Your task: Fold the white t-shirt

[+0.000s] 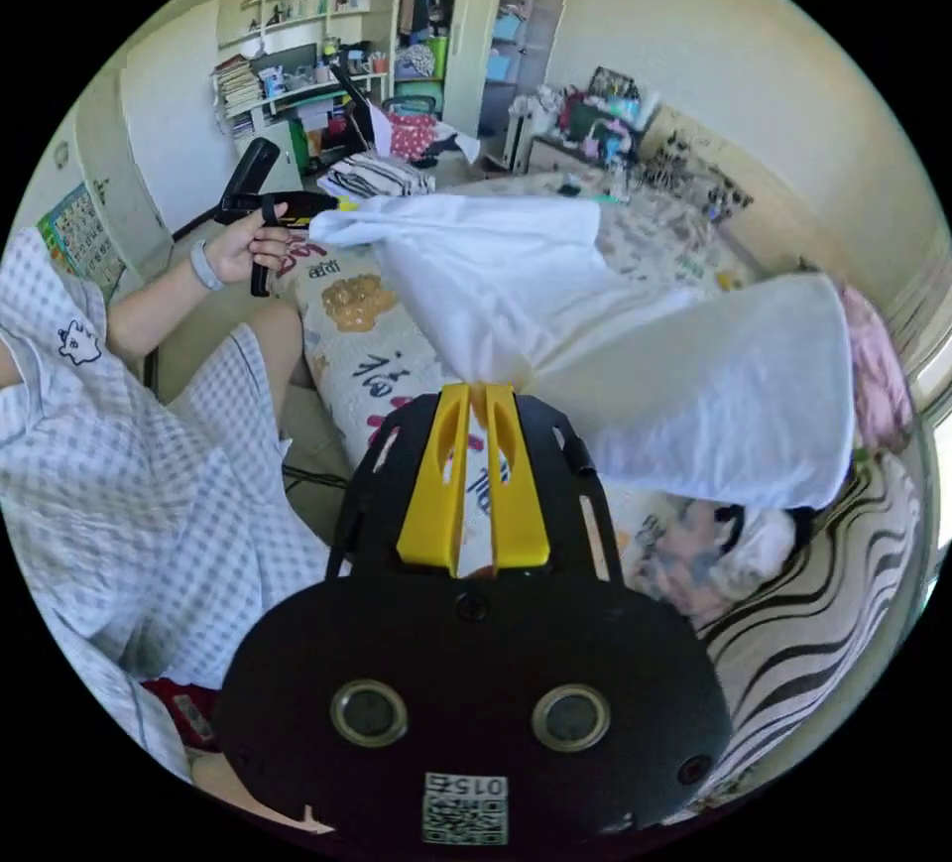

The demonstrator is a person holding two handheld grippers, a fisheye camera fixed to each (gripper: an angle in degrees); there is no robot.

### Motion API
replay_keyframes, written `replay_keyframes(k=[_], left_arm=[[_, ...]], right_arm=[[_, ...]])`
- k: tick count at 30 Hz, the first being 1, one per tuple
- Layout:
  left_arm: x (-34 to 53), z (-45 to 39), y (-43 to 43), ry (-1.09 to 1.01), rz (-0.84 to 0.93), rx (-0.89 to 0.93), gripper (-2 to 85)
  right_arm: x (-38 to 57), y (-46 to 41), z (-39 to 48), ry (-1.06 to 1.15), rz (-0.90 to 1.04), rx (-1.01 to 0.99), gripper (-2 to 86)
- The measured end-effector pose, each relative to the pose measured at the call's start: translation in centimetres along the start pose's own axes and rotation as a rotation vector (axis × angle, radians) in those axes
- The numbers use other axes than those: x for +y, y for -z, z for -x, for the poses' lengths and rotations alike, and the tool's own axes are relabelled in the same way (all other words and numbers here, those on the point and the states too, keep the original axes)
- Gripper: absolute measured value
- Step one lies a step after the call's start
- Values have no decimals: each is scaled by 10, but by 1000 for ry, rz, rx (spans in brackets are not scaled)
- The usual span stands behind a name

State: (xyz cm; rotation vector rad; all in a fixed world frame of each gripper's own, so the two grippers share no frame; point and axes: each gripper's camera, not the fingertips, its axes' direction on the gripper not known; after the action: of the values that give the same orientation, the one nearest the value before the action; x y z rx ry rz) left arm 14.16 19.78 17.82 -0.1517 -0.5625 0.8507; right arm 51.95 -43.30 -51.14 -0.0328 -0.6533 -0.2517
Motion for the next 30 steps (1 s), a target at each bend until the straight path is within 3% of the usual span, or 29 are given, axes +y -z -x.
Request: replay_keyframes(k=[2,6,10,15,19,23,27,30], left_arm=[[60,57,-43,204,192,-50,39],[119,100,-81,361,347,-115,68],[104,95,-114,225,396,-234,83],[47,96,-182,41,428,-266,87],[21,116,-272,-51,584,-361,74],[32,167,-342,19,749,-422,24],[28,188,-334,49,721,-324,-3],[25,183,-278,21,594,-341,-7]], right_arm=[[30,-47,-2,-102,94,-102,39],[102,-130,-21,-385,300,-424,40],[131,-118,-54,-557,208,-355,100],[120,-107,-121,-616,97,-286,110],[99,-152,-162,-589,265,-276,109],[100,-187,-183,-589,426,-330,43],[126,-132,-206,-633,250,-397,13],[159,-83,-207,-677,140,-458,4]])
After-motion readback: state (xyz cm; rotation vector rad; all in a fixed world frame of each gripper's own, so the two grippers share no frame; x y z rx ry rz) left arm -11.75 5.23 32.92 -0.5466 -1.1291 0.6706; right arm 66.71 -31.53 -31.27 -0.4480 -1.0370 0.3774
